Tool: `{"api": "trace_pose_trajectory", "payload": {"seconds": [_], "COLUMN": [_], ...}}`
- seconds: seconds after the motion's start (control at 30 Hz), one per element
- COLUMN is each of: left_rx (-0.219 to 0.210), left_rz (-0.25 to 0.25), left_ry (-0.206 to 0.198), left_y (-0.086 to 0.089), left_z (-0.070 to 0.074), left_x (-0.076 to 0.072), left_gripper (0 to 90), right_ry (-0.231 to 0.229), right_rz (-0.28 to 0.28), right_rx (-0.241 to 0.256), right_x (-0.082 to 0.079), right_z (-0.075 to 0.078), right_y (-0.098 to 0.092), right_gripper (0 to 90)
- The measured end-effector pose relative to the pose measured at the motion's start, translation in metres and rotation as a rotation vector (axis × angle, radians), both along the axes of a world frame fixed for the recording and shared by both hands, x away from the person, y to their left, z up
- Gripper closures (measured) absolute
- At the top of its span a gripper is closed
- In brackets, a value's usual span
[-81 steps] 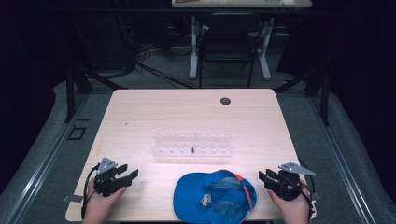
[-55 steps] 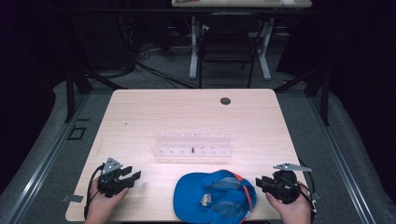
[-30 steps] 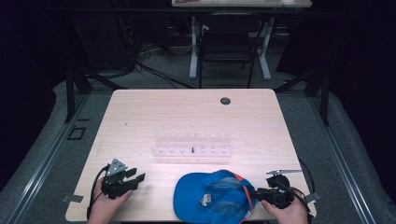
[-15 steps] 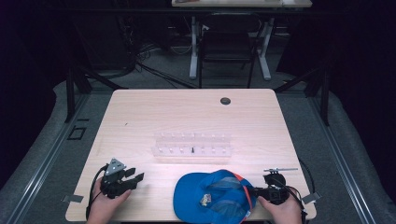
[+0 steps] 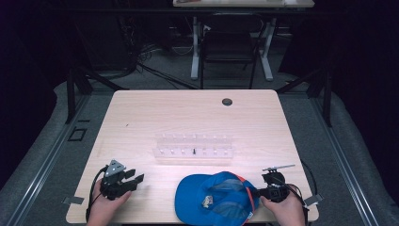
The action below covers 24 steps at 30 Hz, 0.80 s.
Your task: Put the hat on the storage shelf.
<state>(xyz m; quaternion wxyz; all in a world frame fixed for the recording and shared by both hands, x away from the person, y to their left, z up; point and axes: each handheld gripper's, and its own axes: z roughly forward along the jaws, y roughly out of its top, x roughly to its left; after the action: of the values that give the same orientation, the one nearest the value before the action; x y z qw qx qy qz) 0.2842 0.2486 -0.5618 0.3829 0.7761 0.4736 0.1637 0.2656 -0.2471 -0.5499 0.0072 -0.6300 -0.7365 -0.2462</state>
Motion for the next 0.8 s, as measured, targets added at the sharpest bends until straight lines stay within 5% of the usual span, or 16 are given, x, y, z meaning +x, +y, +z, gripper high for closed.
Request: {"api": "trace_pose_trajectory", "payload": {"seconds": [0.5, 0.8], "left_rx": [0.004, 0.005], "left_rz": [0.005, 0.003], "left_ry": [-0.003, 0.002], "left_y": [0.002, 0.002], "left_z": [-0.001, -0.001], "left_x": [0.001, 0.001], "left_gripper": [54.7, 54.9], "right_ry": [0.074, 0.102], "right_rz": [0.060, 0.046], "right_rx": [-0.125, -0.192], "right_x": [0.030, 0.053], "right_z": [0.030, 0.050], "right_y": [-0.006, -0.015], "right_gripper": [88.7, 88.7]}}
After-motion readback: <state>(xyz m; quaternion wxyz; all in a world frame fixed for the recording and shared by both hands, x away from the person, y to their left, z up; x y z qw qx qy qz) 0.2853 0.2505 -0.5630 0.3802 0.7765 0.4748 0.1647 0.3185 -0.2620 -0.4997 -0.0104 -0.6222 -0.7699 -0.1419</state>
